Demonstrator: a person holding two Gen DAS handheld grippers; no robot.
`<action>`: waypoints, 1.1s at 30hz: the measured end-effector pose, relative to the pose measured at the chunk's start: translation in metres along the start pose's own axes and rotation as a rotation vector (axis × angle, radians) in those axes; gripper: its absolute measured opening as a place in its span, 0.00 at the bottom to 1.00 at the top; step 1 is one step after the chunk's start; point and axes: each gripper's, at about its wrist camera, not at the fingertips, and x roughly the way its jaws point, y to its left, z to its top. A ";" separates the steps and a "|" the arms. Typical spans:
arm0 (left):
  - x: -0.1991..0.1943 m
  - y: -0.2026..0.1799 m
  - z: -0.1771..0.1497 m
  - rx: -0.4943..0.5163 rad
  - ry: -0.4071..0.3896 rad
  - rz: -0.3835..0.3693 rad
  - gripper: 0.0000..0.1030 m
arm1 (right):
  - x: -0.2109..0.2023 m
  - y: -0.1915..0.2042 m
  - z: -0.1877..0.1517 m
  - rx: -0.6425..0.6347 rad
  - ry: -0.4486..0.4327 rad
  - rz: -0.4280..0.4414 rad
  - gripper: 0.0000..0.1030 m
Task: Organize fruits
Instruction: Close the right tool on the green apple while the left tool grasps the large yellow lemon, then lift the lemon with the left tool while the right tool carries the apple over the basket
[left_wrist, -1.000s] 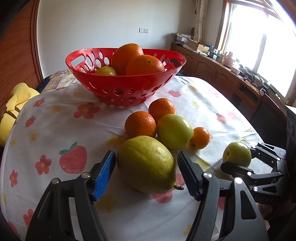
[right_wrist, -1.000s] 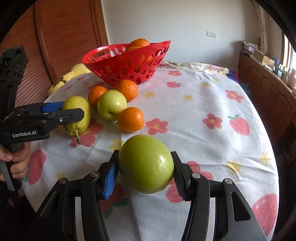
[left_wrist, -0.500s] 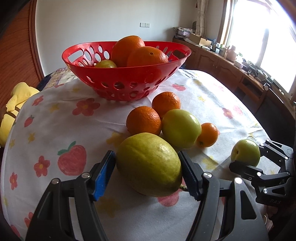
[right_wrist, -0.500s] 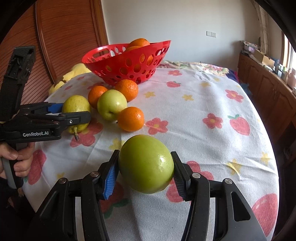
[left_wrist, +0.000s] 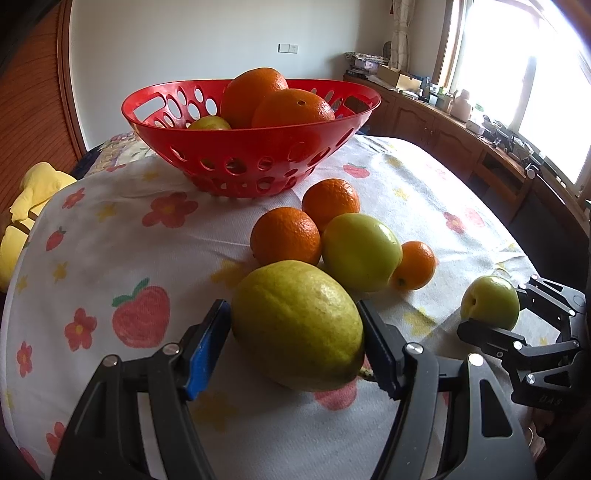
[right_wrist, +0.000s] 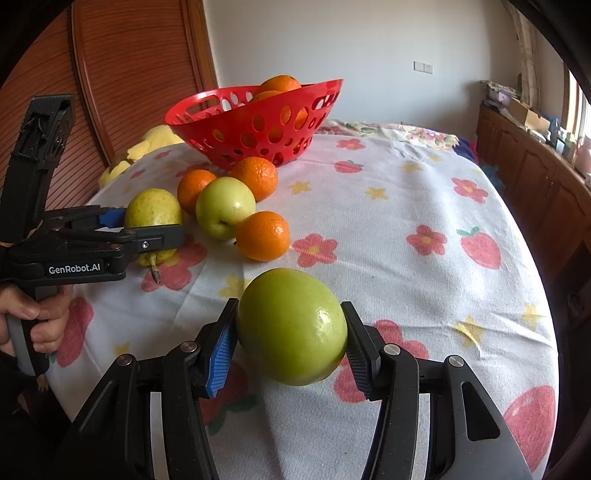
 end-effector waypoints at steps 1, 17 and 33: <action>0.000 0.000 0.000 0.001 -0.004 -0.008 0.64 | 0.000 0.000 0.000 0.000 0.000 0.000 0.53; -0.032 -0.001 -0.006 0.010 -0.070 -0.013 0.62 | 0.000 0.000 -0.001 0.000 0.006 0.002 0.53; -0.063 0.000 0.004 0.026 -0.154 -0.010 0.62 | 0.000 0.001 0.000 -0.002 0.005 0.000 0.53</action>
